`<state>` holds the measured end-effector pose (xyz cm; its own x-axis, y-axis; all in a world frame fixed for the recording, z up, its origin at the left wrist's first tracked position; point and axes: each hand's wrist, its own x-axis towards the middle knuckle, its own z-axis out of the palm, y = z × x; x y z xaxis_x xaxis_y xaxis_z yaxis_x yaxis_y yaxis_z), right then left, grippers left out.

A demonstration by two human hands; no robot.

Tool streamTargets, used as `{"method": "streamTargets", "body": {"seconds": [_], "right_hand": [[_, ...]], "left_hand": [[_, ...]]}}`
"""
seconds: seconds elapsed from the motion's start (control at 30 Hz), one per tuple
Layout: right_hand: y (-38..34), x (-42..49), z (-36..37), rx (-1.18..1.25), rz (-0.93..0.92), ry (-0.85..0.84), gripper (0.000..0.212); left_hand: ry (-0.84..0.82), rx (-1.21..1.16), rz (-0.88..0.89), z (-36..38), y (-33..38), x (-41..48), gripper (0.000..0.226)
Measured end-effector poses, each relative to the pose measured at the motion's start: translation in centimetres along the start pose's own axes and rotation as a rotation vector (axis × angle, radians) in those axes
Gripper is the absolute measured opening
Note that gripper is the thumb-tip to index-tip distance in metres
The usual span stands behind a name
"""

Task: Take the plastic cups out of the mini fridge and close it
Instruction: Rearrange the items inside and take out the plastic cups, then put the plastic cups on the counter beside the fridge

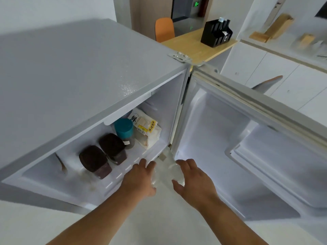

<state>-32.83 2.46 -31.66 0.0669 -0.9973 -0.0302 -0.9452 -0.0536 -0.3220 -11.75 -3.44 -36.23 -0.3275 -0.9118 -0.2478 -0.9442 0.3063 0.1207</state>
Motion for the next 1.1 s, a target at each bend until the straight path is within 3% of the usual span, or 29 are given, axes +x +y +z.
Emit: {"method": "streamTargets", "body": {"seconds": [0.37, 0.6, 1.1], "right_hand": [[1.0, -10.7, -3.7, 0.023, 0.073, -0.028, 0.059], [2.1, -17.1, -7.3, 0.051, 0.074, 0.06, 0.061], [1.6, -24.8, -7.9, 0.054, -0.016, 0.123, 0.062]], "left_hand": [[-0.016, -0.007, 0.13, -2.0, 5.8, -6.5, 0.089], [0.006, 0.001, 0.204, -4.7, 10.3, -11.5, 0.089], [0.061, 0.043, 0.154, -5.1, 13.0, -21.2, 0.091]]}}
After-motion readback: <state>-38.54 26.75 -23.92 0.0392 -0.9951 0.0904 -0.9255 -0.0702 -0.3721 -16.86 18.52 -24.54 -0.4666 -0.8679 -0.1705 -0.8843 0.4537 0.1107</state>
